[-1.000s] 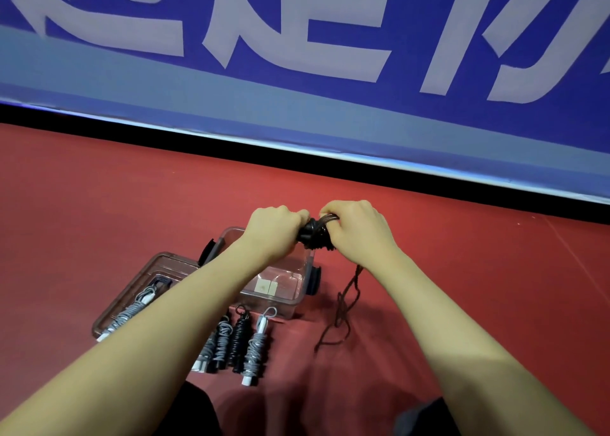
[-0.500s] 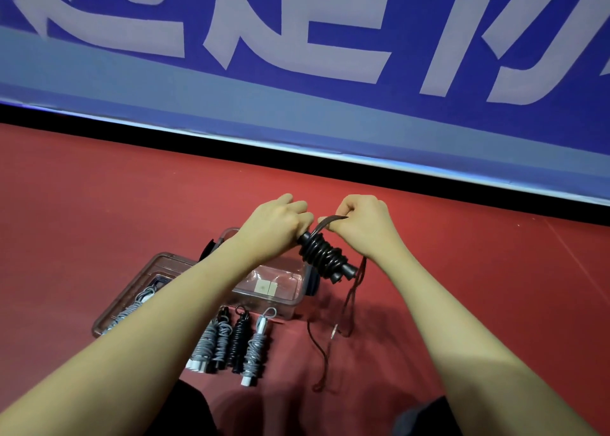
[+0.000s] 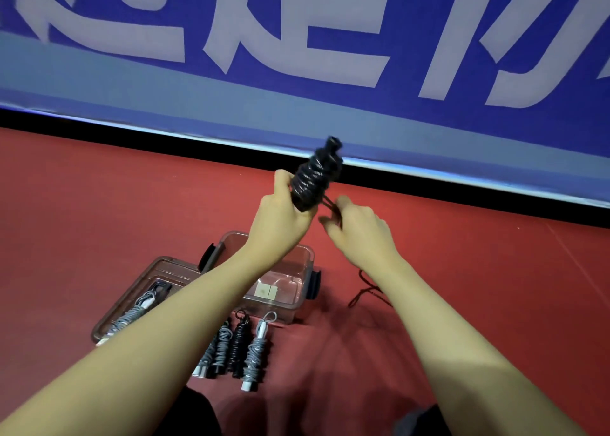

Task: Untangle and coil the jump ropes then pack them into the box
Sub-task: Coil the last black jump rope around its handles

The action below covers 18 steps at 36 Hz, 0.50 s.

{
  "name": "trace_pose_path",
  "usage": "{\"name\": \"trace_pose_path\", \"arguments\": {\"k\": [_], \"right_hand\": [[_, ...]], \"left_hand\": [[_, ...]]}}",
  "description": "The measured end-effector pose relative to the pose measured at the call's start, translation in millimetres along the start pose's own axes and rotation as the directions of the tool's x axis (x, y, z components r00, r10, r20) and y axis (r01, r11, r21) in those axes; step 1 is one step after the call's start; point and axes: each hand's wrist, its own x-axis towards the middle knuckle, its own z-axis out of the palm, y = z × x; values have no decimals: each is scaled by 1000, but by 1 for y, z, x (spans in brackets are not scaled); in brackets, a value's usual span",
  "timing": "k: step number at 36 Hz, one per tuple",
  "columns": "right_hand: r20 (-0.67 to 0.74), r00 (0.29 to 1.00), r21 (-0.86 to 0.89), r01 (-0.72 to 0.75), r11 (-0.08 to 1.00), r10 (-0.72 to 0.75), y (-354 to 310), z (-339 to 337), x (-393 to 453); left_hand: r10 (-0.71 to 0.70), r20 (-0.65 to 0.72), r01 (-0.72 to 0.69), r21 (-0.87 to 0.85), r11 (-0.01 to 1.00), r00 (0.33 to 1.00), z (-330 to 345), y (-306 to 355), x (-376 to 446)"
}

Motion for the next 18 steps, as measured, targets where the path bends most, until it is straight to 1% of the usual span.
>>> {"name": "trace_pose_path", "arguments": {"k": [2,4,6,9,12,14,18], "right_hand": [[15,999,-26,49,998,-49,0,3,-2],[21,995,-57,99,993,-98,-2,3,-3],[9,992,-70,129,989,-128,-4,3,-4],[-23,985,-70,172,983,-174,-7,0,-5],[-7,976,-68,218,974,-219,-12,-2,-7],[18,969,-71,245,967,-245,-14,-3,-8],[53,958,-69,283,956,-280,-15,-8,-10]], "left_hand": [[-99,-24,100,16,995,995,1,-4,6],[-172,-12,173,99,980,985,2,-9,9],[-206,4,200,210,957,979,3,-15,11],[-223,24,196,396,897,975,4,-21,10],[-240,54,170,558,813,969,5,-23,8],[-236,74,135,640,756,969,6,-25,7],[-209,142,35,745,667,968,5,-30,5]]}}
